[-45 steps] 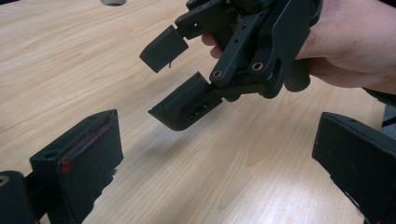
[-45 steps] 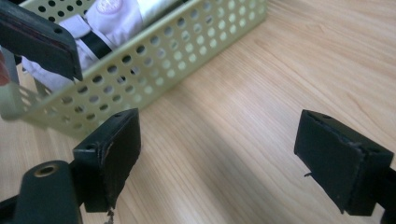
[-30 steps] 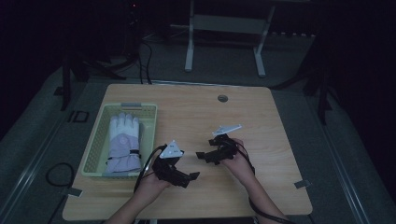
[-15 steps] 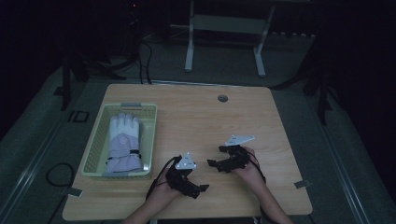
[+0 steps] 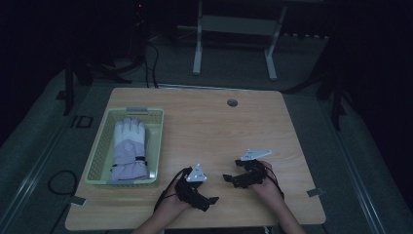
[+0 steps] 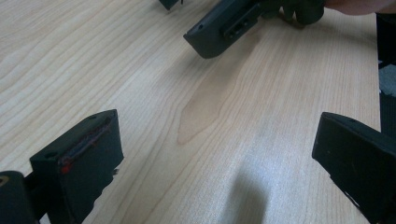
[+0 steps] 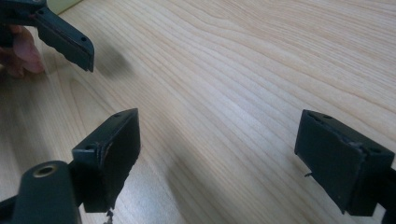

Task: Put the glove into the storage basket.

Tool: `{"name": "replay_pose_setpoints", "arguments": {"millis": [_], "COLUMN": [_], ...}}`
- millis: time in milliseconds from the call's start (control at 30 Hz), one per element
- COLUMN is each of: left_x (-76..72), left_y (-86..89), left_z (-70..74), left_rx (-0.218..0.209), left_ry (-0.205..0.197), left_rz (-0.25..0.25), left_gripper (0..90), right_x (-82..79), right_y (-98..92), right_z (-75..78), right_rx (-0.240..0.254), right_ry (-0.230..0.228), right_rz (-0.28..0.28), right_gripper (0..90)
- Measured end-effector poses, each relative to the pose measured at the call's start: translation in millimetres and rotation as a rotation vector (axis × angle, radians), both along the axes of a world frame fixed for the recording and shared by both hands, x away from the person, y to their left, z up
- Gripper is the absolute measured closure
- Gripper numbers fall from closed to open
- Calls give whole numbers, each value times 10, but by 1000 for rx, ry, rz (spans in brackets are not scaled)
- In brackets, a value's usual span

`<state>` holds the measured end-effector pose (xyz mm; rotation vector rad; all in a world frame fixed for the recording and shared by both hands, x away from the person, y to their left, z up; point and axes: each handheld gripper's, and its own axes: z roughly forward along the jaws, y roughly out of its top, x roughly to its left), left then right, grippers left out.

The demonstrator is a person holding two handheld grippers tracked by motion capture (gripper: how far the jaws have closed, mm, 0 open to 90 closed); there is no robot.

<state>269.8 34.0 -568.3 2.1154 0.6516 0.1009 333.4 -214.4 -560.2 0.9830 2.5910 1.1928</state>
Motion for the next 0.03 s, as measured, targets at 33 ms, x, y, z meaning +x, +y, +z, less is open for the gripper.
{"name": "replay_pose_setpoints", "arguments": {"millis": [33], "left_x": [1], "left_y": [4], "left_z": [-3], "left_rx": [0], "left_ry": [2], "left_rz": [0], "left_gripper": [19], "right_x": [-1], "right_y": [-6], "right_z": [1], "right_rx": [1], "right_ry": [-4], "right_rz": [-2], "right_gripper": [141]}}
